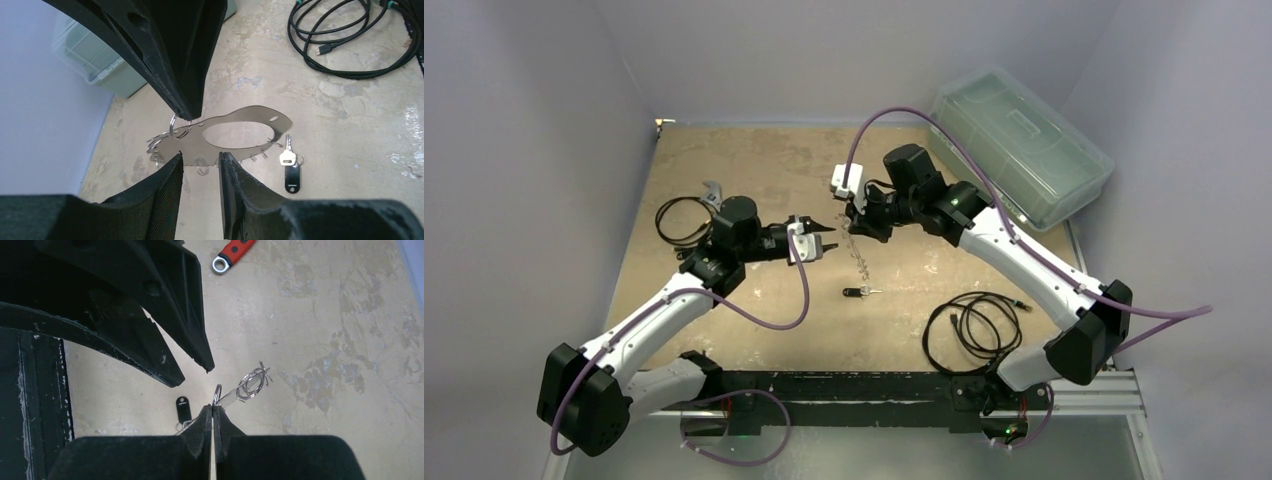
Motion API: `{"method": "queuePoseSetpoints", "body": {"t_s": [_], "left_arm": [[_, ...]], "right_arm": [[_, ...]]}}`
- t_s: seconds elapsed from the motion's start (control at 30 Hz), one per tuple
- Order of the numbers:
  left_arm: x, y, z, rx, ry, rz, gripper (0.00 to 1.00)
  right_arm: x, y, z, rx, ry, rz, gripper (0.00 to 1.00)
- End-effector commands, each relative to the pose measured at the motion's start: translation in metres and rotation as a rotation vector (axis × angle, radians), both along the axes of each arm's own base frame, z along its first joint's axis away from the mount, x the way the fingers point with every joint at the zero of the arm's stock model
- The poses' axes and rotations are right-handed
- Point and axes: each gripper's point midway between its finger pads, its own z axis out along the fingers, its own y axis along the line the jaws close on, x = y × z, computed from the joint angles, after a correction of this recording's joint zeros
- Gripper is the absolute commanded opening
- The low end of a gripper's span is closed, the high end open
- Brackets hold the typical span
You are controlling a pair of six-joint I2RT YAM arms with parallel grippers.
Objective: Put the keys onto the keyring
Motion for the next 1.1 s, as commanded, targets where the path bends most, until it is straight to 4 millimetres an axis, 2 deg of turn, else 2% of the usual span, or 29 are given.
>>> {"method": "queuePoseSetpoints", "body": {"t_s": [0.0, 0.17, 0.33, 0.57, 1.07], "left_arm": [[-0.007, -0.011, 0.026, -0.057, -0.032, -0.085, 0.31], [-0.004, -0.008, 0.026, -0.042, -0.057, -0.064, 0.29], [0.003, -0.007, 0.027, -0.046, -0.06, -0.033, 0.34], [-0.007, -0.014, 0.028, -0.068, -0.041, -0.102, 0.35], [-0.013, -0.016, 0.021, -0.058, -0.041, -0.142, 0.28]], "right_arm": [[-0.01, 0.001, 0.025, 0.052, -0.034, 0.024, 0.0], [-0.009, -0.001, 0.021, 0.023, -0.036, 0.008, 0.0], [-0.013, 0.002, 0.023, 0.018, -0.035, 0.023, 0.0], [-0.02, 0.005, 0.025, 0.012, -0.043, 0.037, 0.0], [-0.028, 0.01, 0.024, 0.006, -0.031, 0.065, 0.0]]}}
